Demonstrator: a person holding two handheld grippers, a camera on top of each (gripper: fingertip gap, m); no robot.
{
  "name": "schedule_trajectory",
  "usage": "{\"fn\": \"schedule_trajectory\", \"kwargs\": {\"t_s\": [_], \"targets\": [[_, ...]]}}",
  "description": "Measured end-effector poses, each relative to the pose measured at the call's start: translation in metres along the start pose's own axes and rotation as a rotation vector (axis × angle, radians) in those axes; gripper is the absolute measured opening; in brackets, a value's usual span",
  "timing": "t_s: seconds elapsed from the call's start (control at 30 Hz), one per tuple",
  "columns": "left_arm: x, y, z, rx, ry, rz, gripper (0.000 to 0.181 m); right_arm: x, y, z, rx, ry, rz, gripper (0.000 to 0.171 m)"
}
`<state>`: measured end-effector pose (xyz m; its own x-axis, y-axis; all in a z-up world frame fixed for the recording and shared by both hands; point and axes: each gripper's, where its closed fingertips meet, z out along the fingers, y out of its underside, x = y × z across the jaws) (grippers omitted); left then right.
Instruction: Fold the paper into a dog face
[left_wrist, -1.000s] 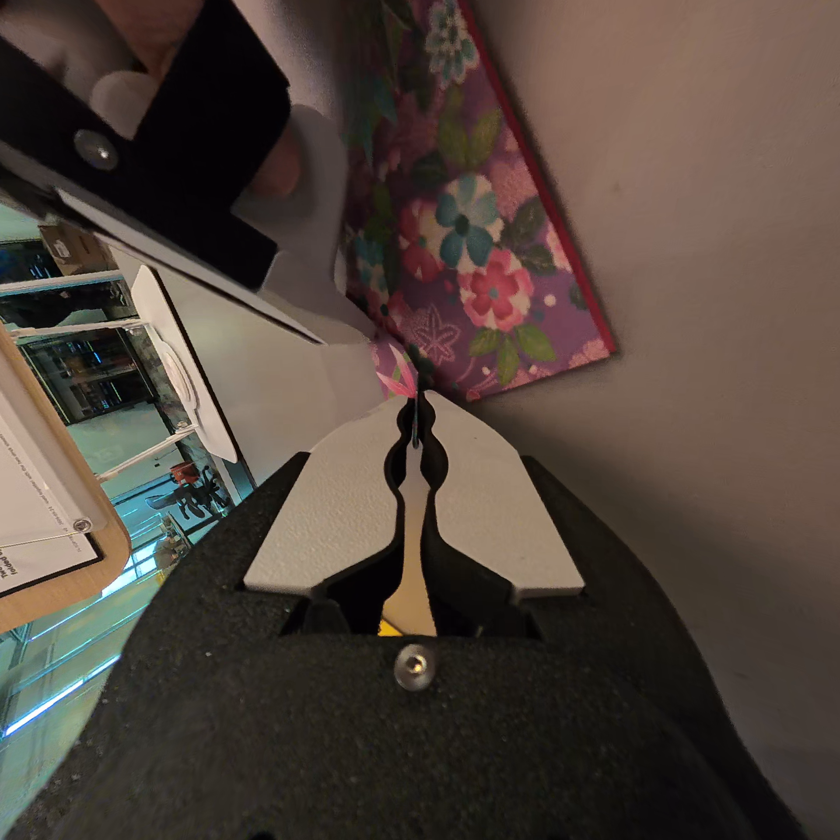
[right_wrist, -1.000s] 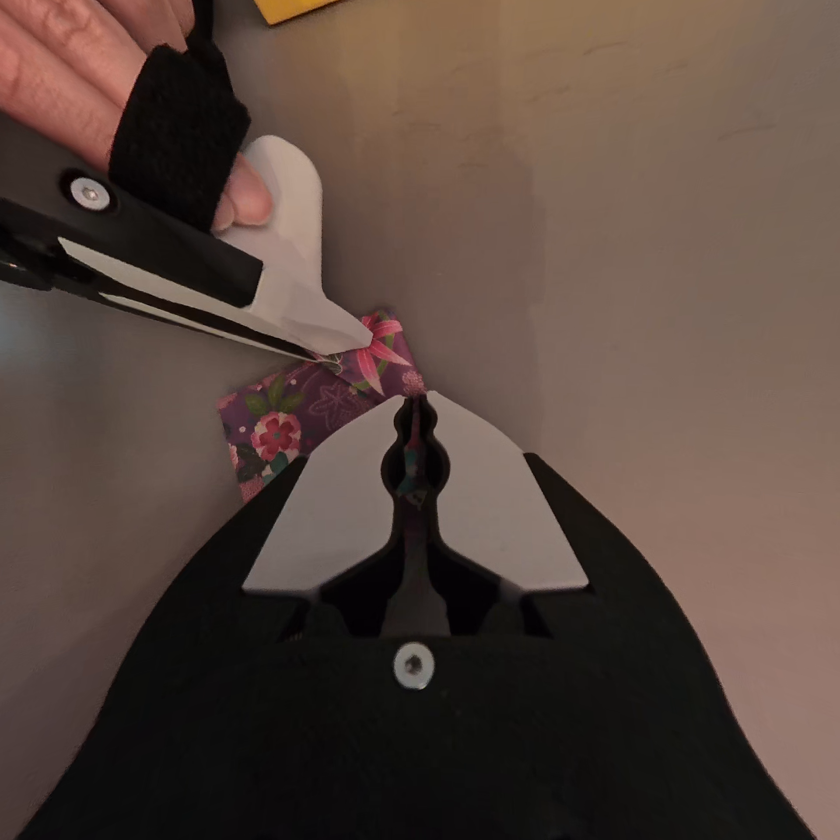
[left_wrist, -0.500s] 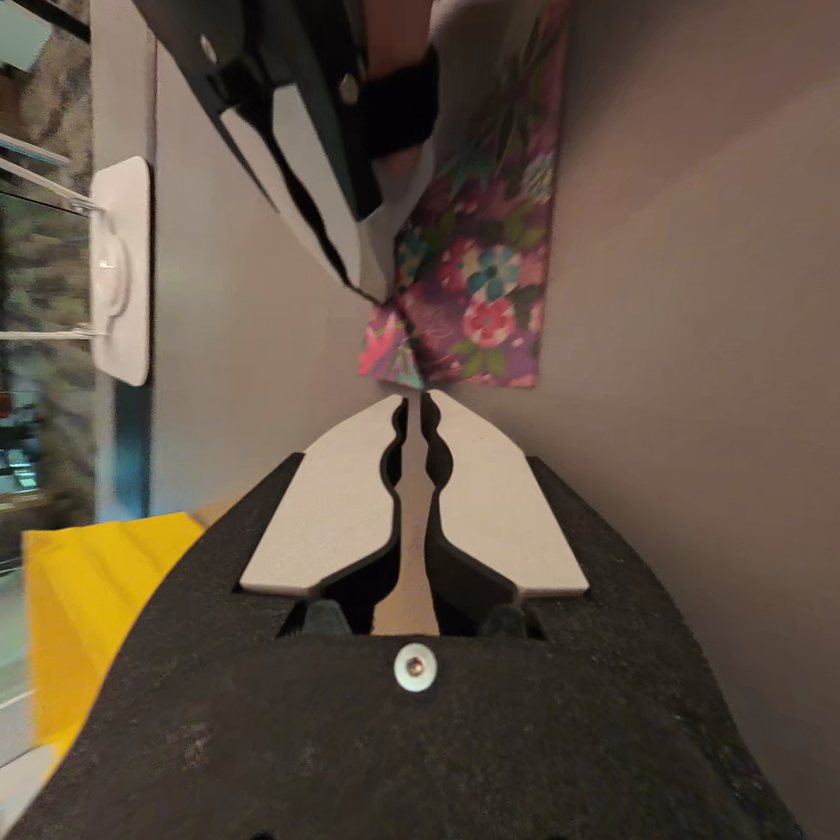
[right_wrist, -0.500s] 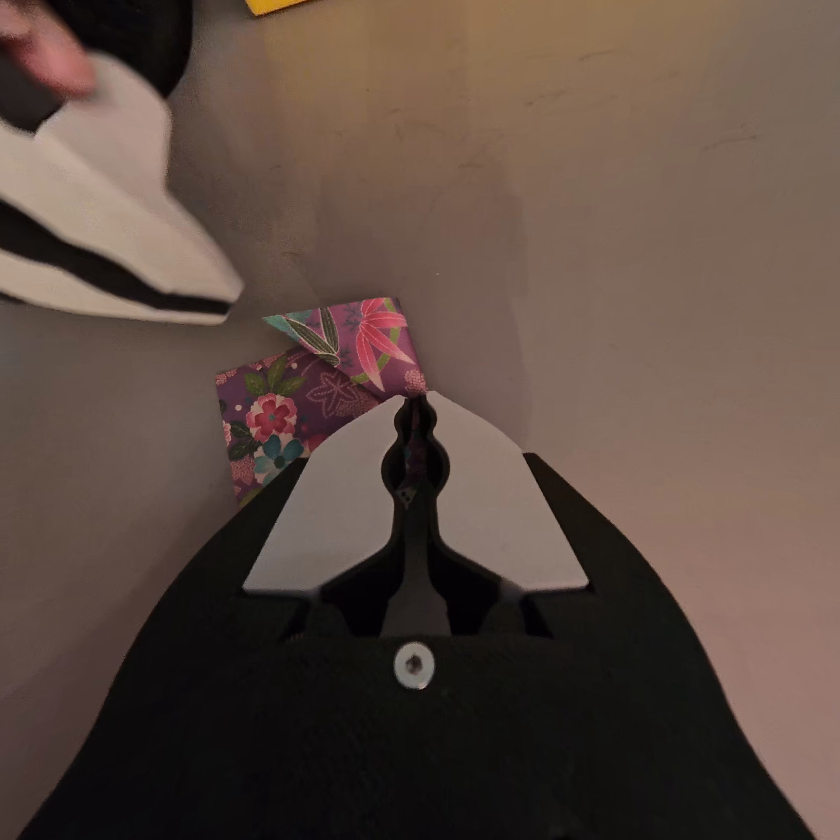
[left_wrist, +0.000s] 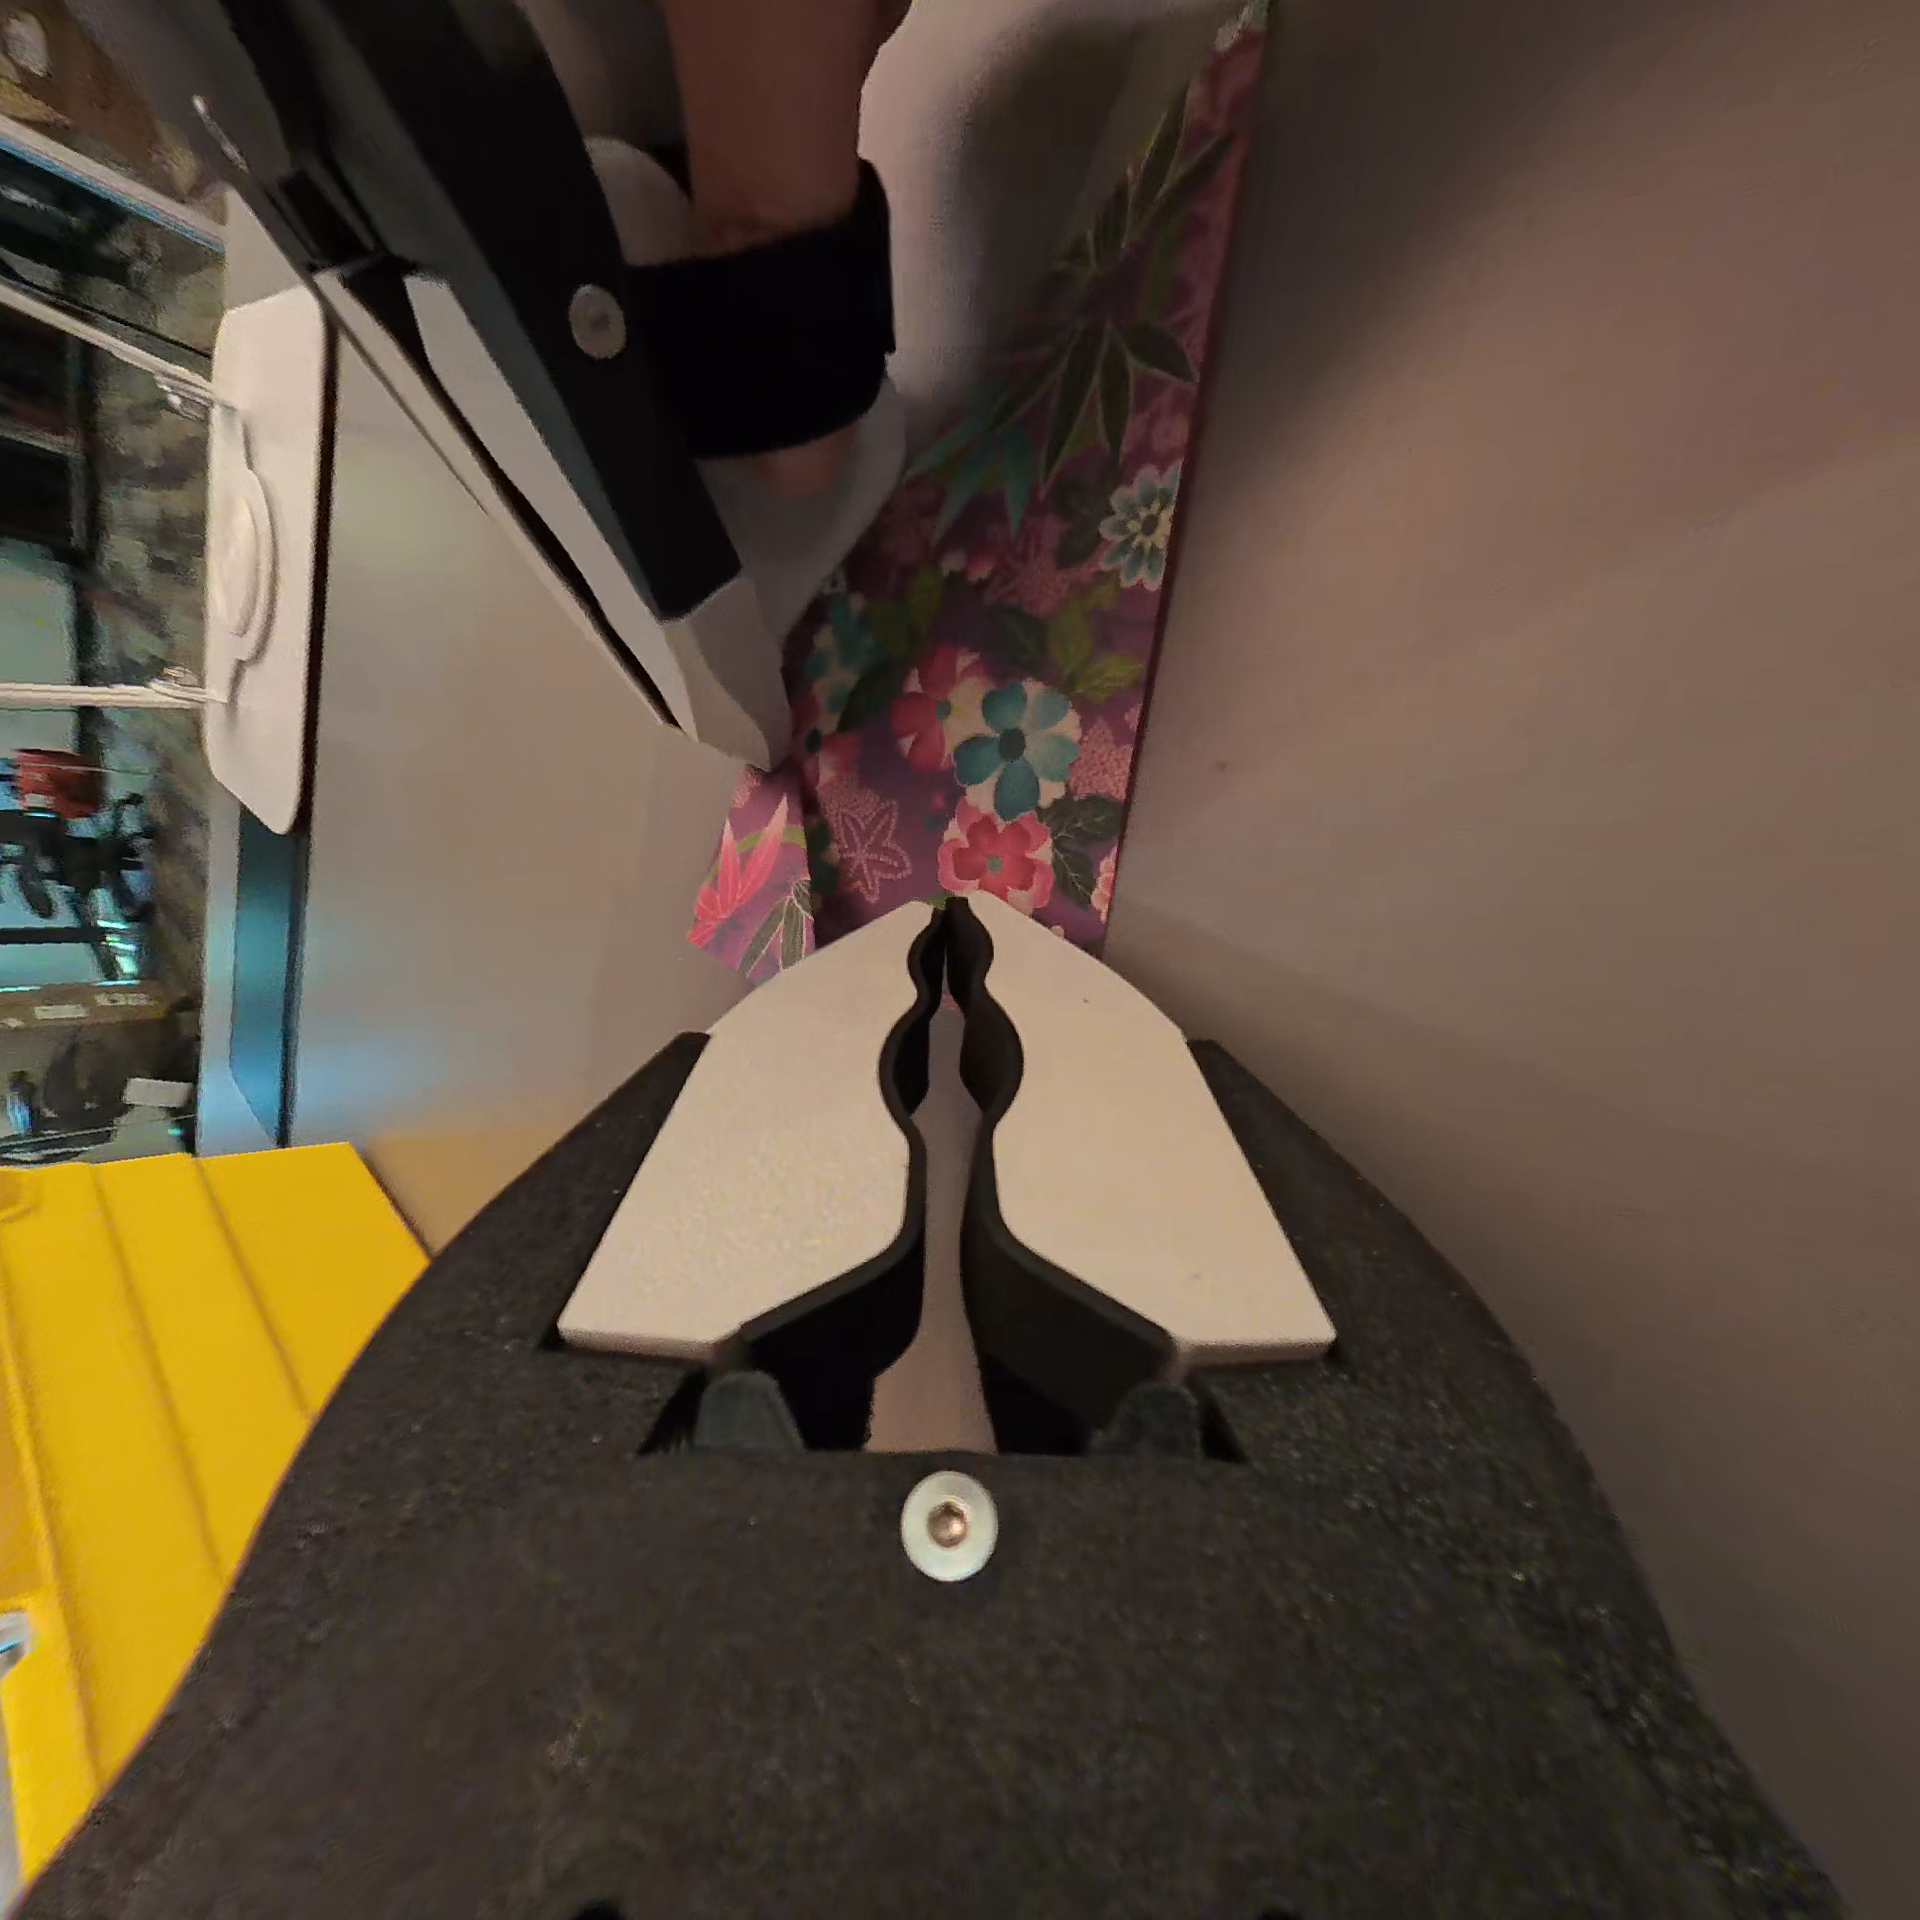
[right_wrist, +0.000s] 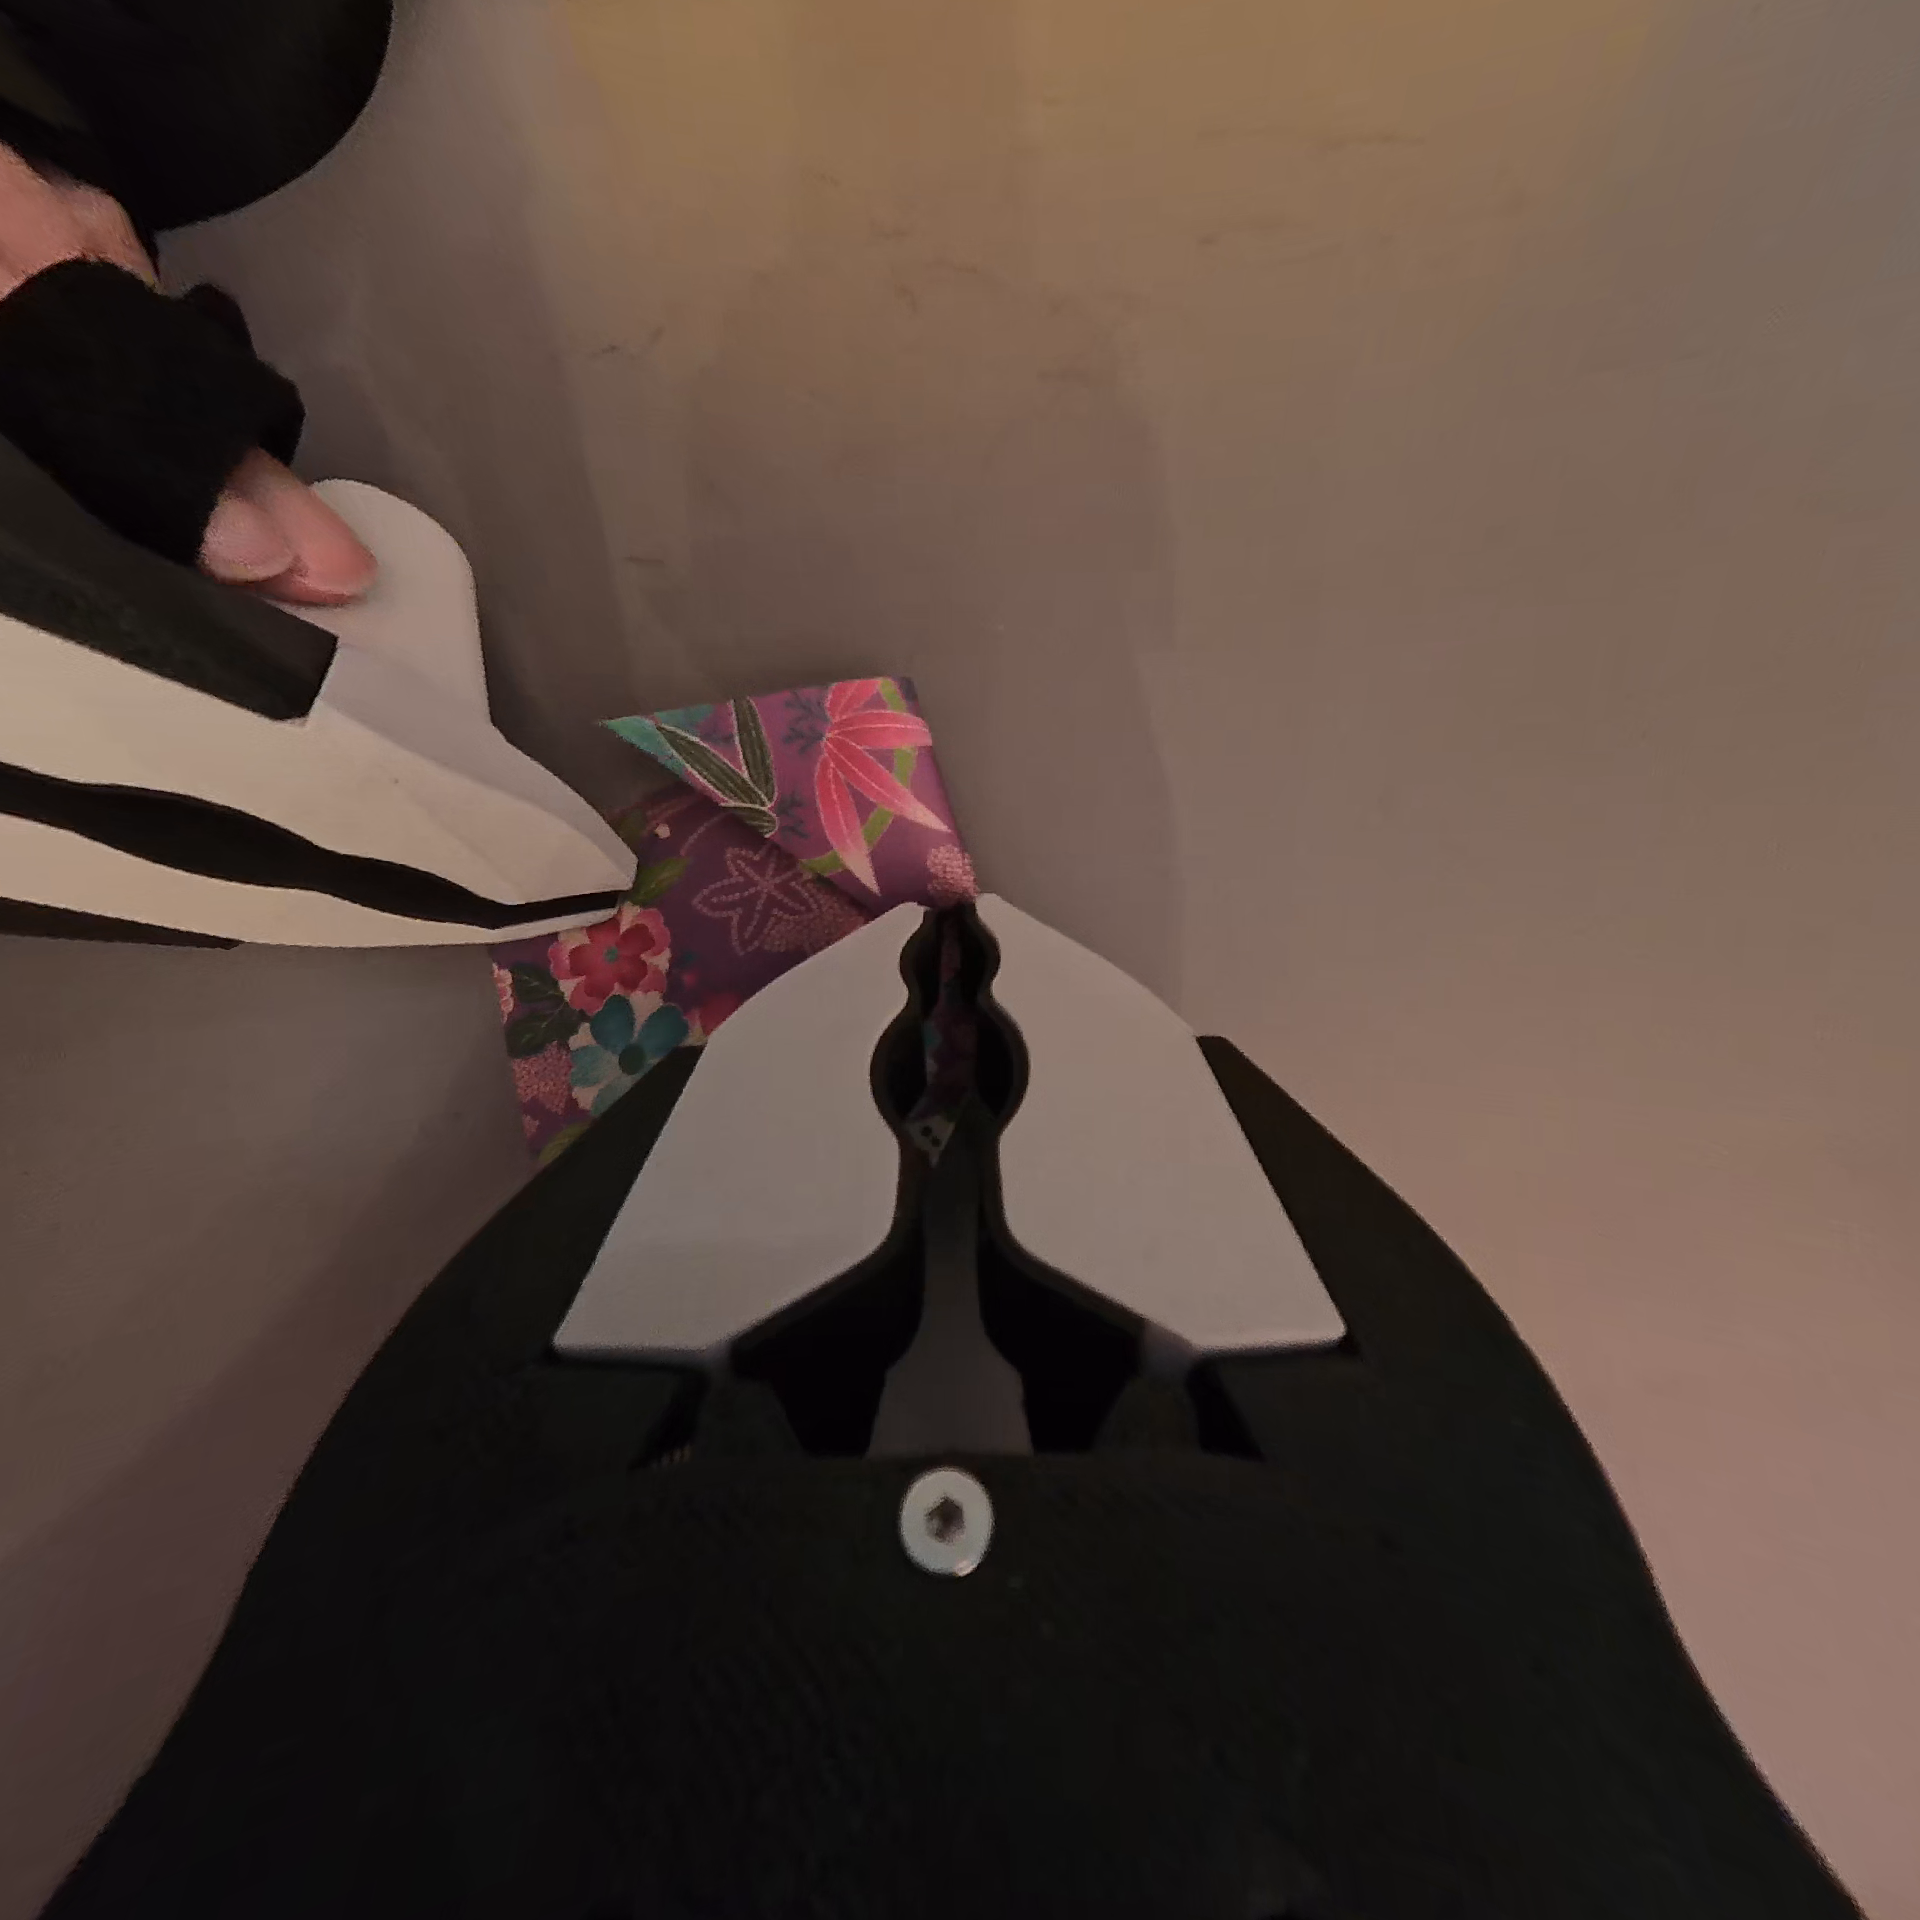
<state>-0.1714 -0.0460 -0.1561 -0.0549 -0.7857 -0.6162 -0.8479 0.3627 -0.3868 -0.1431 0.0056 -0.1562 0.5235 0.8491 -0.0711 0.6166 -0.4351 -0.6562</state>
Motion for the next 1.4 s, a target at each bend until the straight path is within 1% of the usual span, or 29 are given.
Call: {"fn": "schedule_trajectory", "kwargs": {"t_s": [0.17,0.5,0.67,0.77,0.87,0.9,0.97,1.07,1.13,1.23,1.4], "targets": [[0.0,0.0,0.0,-0.002,-0.071,0.045,0.0,0.0,-0.002,0.001,-0.012,0.045,-0.034,0.006],[-0.001,0.0,0.0,-0.016,-0.066,-0.05,0.0,-0.004,-0.008,0.006,-0.021,0.178,-0.161,0.002],[-0.001,0.0,0.0,-0.002,-0.071,-0.084,0.0,-0.005,-0.009,0.007,-0.006,0.166,-0.122,0.002],[-0.005,0.0,-0.006,0.034,-0.052,-0.177,0.0,-0.005,-0.009,0.008,0.009,0.148,-0.11,0.002],[-0.033,-0.002,-0.026,0.132,-0.081,-0.321,0.0,-0.005,-0.009,0.008,0.015,0.14,-0.106,0.002],[-0.042,-0.002,-0.03,0.152,-0.066,-0.354,0.0,-0.005,-0.01,0.008,0.018,0.136,-0.105,0.002],[-0.047,-0.003,-0.029,0.158,0.029,-0.375,0.0,-0.006,-0.01,0.009,0.026,0.128,-0.101,0.002],[-0.049,-0.001,-0.012,0.125,0.113,-0.332,0.0,-0.006,-0.01,0.009,0.036,0.11,-0.09,0.002],[-0.043,0.007,0.002,0.069,0.165,-0.281,0.0,-0.006,-0.01,0.009,0.045,0.097,-0.084,0.003],[-0.037,0.022,0.015,0.0,0.197,-0.222,0.0,-0.007,-0.01,0.009,0.052,0.08,-0.09,0.003],[-0.033,0.026,0.016,0.015,0.253,-0.262,0.0,-0.008,-0.01,0.009,0.06,0.057,-0.082,0.003]]}}
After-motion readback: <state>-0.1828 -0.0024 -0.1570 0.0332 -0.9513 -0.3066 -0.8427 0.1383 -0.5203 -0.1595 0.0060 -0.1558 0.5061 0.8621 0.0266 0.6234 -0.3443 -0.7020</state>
